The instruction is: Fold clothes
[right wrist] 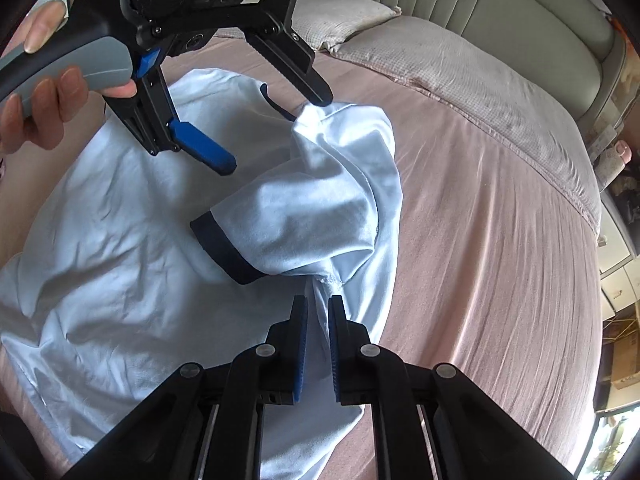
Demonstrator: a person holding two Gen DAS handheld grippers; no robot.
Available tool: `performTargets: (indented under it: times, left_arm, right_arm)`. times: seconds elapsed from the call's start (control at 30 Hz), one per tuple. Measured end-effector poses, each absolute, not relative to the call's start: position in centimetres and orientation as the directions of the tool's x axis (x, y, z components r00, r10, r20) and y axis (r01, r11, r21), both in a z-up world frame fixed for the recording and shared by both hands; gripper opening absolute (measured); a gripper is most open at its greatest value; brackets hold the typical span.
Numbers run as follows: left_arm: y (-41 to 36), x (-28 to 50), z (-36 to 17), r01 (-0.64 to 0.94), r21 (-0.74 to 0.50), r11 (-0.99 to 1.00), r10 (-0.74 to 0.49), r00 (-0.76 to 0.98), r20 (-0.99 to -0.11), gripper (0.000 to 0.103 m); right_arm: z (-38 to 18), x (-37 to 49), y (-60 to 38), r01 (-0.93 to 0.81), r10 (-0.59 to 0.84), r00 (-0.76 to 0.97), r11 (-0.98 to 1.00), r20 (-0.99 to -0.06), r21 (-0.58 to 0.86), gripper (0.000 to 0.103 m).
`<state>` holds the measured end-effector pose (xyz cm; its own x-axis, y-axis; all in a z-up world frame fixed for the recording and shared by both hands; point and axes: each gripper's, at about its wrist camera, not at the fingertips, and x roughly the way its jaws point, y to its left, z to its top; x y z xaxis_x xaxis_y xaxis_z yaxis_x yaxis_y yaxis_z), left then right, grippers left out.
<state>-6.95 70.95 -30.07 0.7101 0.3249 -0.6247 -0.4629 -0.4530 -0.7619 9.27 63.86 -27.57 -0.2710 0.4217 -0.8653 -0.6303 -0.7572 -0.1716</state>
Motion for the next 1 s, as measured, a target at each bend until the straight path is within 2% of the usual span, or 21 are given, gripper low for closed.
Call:
performTargets:
  times: [0.07,0.17,0.2,0.5,0.53,0.57,0.6,0.67,0.7,0.83,1.0]
  left_arm:
    - [70.6,-6.4,-30.5,-0.454,-0.770,-0.447,0.326,0.719,-0.613,0.089]
    - [70.1,-5.5,-31.3,-0.461,-0.767,-0.446,0.300,0.731,-0.613,0.088]
    - [69.9,-5.3,-31.6,-0.464,-0.765,-0.447,0.288,0.735,-0.614,0.088]
    - [68.1,-5.2,-32.5,-0.393,-0.784,-0.480,0.316,0.757,-0.572,0.086]
    - [68.0,-5.4,-32.6,-0.388,-0.780,-0.491,0.325,0.749,-0.578,0.082]
    - [67.8,-5.5,-32.7,-0.383,-0.775,-0.502,0.332,0.742,-0.582,0.069]
    - [67.7,-5.6,-32.8,-0.382,-0.768,-0.514,0.332,0.738,-0.588,0.049]
    - [67.6,-5.5,-33.1,-0.420,-0.739,-0.527,0.298,0.724,-0.623,0.031]
    - [67.6,-5.3,-33.1,-0.456,-0.720,-0.524,0.276,0.708,-0.649,0.025]
    - [67.3,-5.1,-32.5,-0.492,-0.698,-0.521,0.266,0.683,-0.680,0.022]
    - [66.9,-6.5,-31.3,-0.513,-0.682,-0.522,0.291,0.644,-0.707,0.021]
  right_arm:
    - [-27.5,8.9,63.6,-0.624,0.453,-0.267,-0.754,-0.850,-0.206,0.014]
    - [-27.6,8.6,63.5,-0.620,0.467,-0.280,-0.755,-0.839,-0.214,0.044]
    - [-27.6,8.6,63.4,-0.622,0.472,-0.286,-0.754,-0.834,-0.214,0.049]
    - [-28.4,8.1,64.4,-0.606,0.475,-0.295,-0.764,-0.829,-0.221,0.049]
    - [-28.5,8.0,64.6,-0.605,0.469,-0.295,-0.766,-0.832,-0.218,0.049]
    - [-28.5,8.1,64.6,-0.607,0.466,-0.294,-0.765,-0.834,-0.214,0.049]
    - [-28.5,8.3,64.6,-0.610,0.463,-0.292,-0.764,-0.837,-0.210,0.049]
    - [-28.6,8.6,64.5,-0.605,0.445,-0.293,-0.772,-0.846,-0.196,0.049]
    - [-28.8,8.9,64.4,-0.603,0.445,-0.282,-0.771,-0.850,-0.204,0.049]
    - [-30.3,9.9,63.6,-0.568,0.452,-0.231,-0.782,-0.862,-0.257,0.049]
    - [-31.4,11.6,64.0,-0.596,0.442,-0.217,-0.766,-0.870,-0.241,0.049]
